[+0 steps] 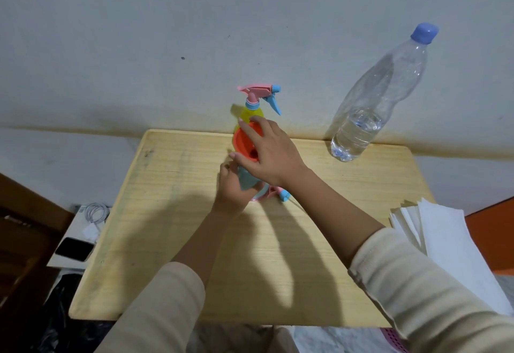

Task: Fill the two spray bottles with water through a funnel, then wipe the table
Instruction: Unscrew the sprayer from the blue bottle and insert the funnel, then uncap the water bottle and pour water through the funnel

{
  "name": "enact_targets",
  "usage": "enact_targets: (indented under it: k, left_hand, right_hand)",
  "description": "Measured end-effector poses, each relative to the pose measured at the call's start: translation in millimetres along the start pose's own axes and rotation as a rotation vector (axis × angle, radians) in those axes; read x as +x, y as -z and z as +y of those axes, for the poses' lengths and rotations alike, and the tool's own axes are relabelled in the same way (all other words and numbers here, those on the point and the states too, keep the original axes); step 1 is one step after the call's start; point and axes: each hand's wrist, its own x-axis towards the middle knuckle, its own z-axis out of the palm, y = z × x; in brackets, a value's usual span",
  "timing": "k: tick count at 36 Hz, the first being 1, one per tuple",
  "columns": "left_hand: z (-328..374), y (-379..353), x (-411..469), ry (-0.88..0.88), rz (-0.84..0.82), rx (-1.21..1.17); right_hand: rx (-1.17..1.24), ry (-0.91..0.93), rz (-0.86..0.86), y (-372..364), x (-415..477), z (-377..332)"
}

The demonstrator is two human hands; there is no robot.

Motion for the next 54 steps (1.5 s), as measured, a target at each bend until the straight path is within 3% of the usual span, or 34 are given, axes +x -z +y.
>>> enact_targets:
  k: [8,12,15,20,28,33,40,54]
  left_hand:
    - [21.3,6.3,-19.8,0.016,0.071,-0.038]
    - [35.3,8.4,-50.1,0.092,0.153,-0.007]
    - [42.1,2.9,-78.5,0.038,0.166,0.018]
    - [82.7,-27.8,-88.5,-0.094,0.060,-0.051]
    - [192.0,-102.6,24.6,-0.205,-0.132,-0.159]
    - [232.7,-140.8,91.5,-0.223,-0.224,-0.080]
    - [242.6,-177.3,126.4,-0.179,-0.210,-0.053]
    - [247.0,-155.8,42.3,-0.131,-0.214,-0.203]
  right_hand:
    - [0.136,-0.035,0.047,7.0,-7.6,-7.1]
    - [0.272,-0.080,0.157,17.6,-20.1,-4.4]
    - [0.330,-0.147,0.246,26.8,-36.5,12.0]
    - [0.332,-0.296,0.369,37.8,-63.9,63.6]
    - [0.395,-0.612,0.560,59.1,-73.2,160.3]
    - [0.499,-0.737,0.436,62.9,-46.4,202.8]
    - [0.578,-0.699,0.378,59.9,-27.4,231.4]
    - [0.526,-0.714,0.507,63.0,-96.8,179.0]
